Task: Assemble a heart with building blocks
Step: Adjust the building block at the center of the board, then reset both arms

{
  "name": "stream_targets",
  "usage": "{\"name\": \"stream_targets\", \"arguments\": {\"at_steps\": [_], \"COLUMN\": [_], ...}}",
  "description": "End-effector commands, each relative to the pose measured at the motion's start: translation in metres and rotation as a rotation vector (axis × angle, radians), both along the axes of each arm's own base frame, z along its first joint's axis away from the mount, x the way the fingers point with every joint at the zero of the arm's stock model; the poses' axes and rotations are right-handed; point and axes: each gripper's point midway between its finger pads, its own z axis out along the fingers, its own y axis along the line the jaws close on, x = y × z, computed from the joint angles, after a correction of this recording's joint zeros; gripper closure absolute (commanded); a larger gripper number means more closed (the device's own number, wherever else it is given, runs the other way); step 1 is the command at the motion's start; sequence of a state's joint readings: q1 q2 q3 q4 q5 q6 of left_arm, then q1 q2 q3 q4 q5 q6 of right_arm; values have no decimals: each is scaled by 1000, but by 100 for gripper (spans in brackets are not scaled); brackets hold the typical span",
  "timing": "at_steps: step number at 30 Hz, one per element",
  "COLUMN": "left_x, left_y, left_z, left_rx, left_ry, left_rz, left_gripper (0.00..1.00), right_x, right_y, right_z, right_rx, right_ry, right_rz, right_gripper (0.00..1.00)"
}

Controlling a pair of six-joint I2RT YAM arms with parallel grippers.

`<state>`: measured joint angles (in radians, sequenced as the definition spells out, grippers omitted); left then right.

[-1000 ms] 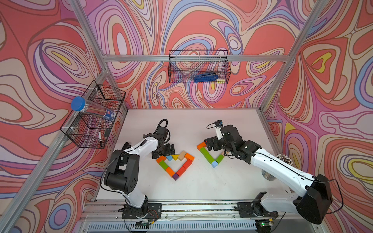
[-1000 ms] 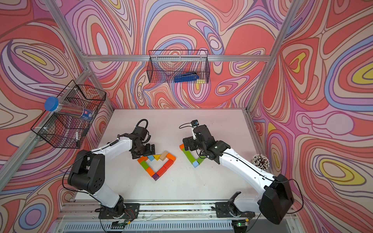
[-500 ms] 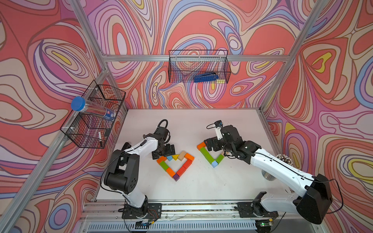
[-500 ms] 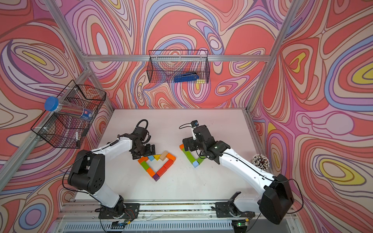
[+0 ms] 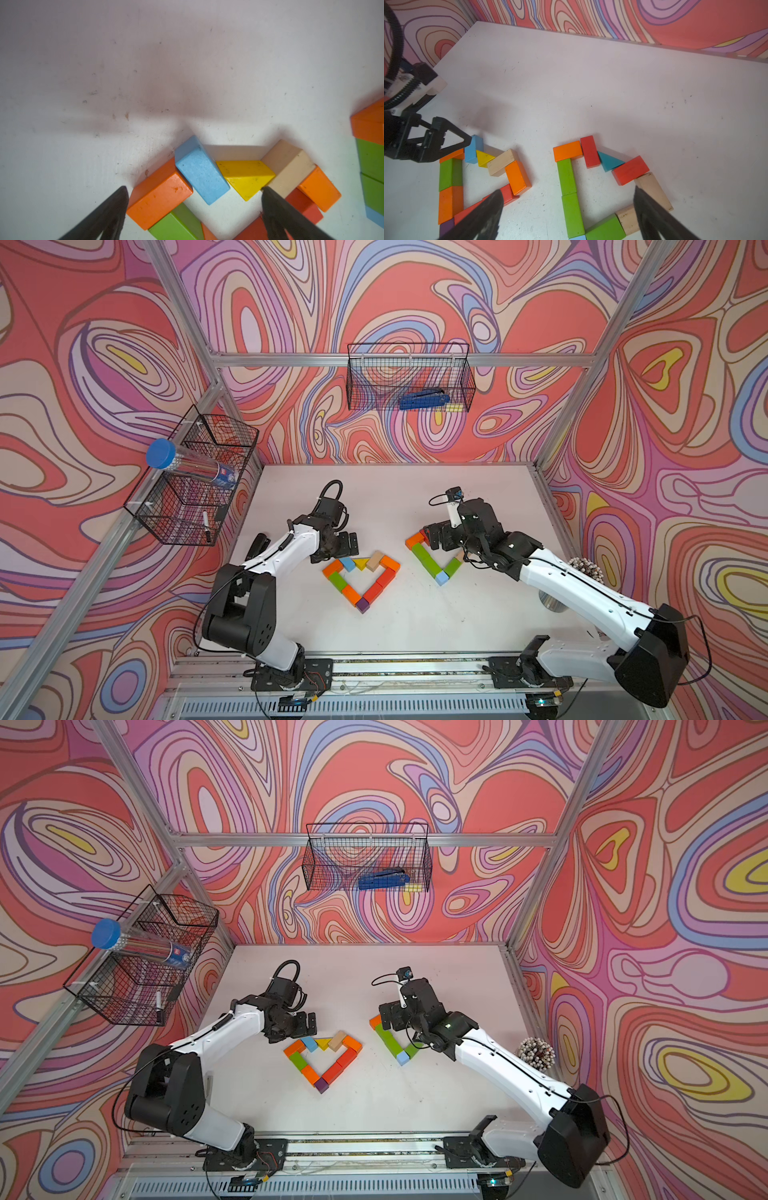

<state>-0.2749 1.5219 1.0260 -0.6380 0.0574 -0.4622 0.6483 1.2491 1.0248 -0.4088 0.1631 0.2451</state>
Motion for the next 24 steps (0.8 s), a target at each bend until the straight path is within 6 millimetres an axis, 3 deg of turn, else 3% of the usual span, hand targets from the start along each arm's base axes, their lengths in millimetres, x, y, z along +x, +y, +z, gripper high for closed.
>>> {"name": "stream_targets", "arguments": {"at_steps": [1, 8, 16, 24], "left_x": [14, 23, 30, 47], "left_y": [2, 5, 4, 21], "left_z": [33, 71, 81, 93], "left_rx": [11, 17, 8, 106], "left_ry": [-133, -288, -358, -525], "left_rz": [-27, -46, -55, -33], "left_gripper": [0, 0, 0, 0], "right_x": [5, 9, 9, 23], "right_y": [-24, -62, -69, -96], "right_z": [6, 12, 6, 6], "right_rx": [-54, -153, -148, -207], "right_ry": [-76, -165, -237, -329], "right_rz": [-91, -246, -245, -322], "right_gripper": [2, 2, 2, 2]}}
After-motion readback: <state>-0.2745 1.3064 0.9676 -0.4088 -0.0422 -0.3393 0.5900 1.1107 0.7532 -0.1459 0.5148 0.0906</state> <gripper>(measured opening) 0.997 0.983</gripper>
